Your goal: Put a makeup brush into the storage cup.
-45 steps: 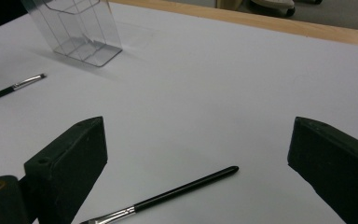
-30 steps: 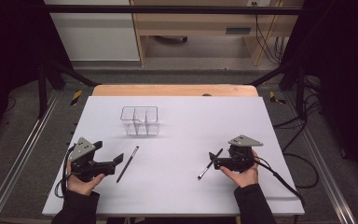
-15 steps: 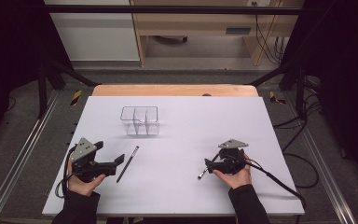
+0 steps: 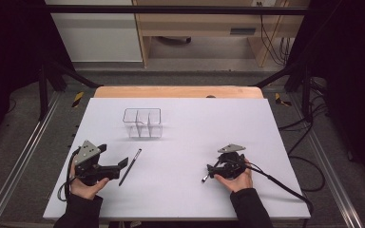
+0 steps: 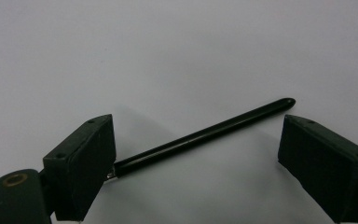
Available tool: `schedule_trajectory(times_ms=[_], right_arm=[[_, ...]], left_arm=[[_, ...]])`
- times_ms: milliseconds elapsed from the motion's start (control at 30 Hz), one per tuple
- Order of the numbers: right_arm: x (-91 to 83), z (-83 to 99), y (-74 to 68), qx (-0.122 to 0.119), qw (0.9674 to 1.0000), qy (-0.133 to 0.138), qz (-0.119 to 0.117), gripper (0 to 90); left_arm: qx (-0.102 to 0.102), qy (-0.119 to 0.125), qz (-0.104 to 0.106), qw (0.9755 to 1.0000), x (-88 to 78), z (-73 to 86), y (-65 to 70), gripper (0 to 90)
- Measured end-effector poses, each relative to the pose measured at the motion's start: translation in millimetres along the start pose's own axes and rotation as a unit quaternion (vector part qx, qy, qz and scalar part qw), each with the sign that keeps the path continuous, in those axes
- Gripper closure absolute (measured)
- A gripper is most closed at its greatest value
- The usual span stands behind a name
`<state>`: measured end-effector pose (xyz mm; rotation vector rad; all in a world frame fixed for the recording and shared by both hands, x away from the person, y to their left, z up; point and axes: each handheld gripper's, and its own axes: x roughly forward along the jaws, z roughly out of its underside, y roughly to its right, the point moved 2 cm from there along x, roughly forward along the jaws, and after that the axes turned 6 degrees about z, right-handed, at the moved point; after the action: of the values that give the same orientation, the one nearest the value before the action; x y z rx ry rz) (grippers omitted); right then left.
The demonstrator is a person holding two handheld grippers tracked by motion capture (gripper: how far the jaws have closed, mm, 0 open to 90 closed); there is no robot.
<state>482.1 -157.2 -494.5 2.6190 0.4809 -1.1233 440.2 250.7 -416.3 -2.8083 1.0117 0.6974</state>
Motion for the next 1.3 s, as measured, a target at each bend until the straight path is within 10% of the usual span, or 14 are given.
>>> schedule_trajectory(times_ms=[1300], right_arm=[[-6.1,-0.1,-0.4,-0.025,0.9992,0.002,-0.031,57.3]], left_arm=[[0.004,0.000,0.002,1.0000,0.4,-0.5,2.6,5.2]])
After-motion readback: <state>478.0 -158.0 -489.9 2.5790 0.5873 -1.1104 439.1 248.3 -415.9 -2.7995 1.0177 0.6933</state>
